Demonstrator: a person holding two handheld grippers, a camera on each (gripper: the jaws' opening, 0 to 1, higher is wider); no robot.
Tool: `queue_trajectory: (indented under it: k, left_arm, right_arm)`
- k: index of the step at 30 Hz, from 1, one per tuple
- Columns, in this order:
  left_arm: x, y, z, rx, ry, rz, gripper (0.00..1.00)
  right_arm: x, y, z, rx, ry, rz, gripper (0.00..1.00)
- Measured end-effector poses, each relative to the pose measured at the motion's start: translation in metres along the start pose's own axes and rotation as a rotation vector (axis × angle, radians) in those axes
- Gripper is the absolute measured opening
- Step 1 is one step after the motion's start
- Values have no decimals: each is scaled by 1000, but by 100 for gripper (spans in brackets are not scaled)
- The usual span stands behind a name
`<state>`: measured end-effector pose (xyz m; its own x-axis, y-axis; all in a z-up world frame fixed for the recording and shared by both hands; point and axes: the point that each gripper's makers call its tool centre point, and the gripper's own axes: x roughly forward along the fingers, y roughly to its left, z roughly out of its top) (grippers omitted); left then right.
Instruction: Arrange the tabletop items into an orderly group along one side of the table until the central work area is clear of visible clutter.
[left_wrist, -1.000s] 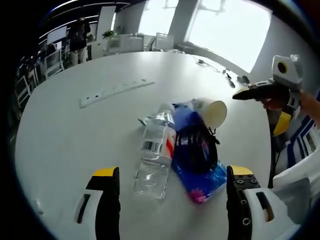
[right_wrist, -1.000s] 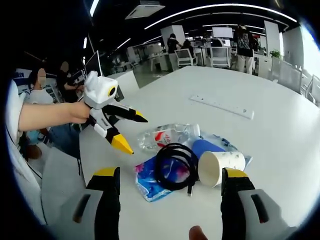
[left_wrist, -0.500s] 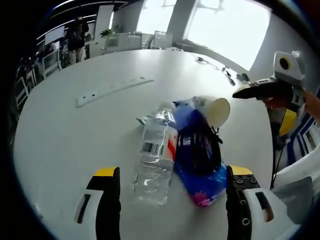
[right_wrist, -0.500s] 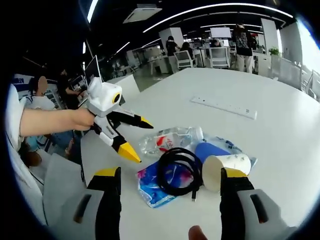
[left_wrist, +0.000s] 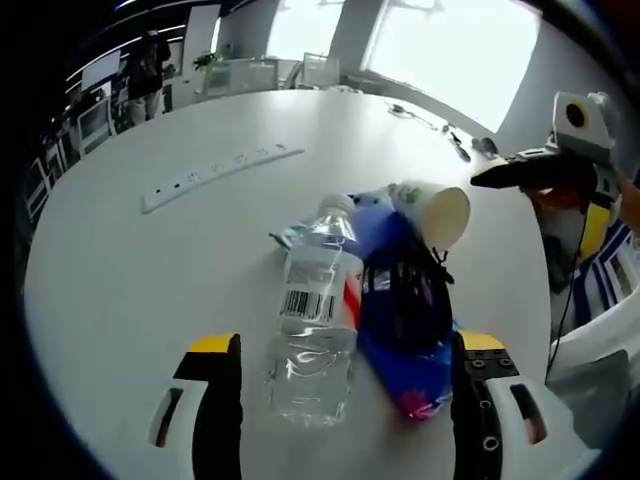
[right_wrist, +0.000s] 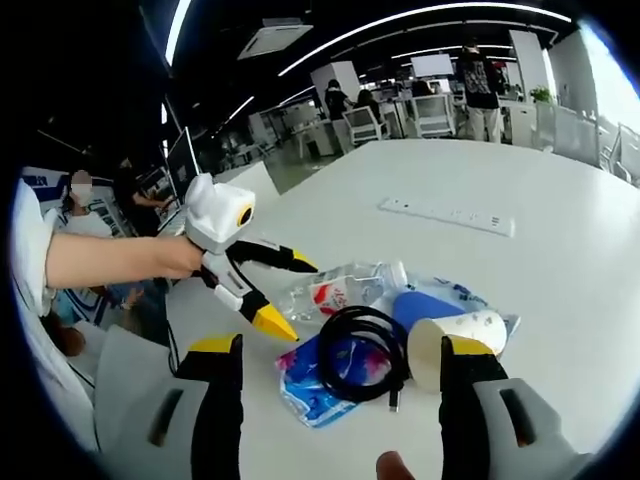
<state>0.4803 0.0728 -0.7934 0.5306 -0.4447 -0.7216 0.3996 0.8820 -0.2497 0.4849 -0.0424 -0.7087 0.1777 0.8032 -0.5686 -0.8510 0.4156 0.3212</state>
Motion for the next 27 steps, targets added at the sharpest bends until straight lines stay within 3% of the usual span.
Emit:
queue_trajectory:
  k: [17,27]
  left_arm:
    - [8,4,-9,-4,30,-9,83]
    - [16,4,-14,1,54,-20,81]
  right_arm:
    - [5,5,0,18,-4,25,79]
    - [6,8,6,79,-40,39,79]
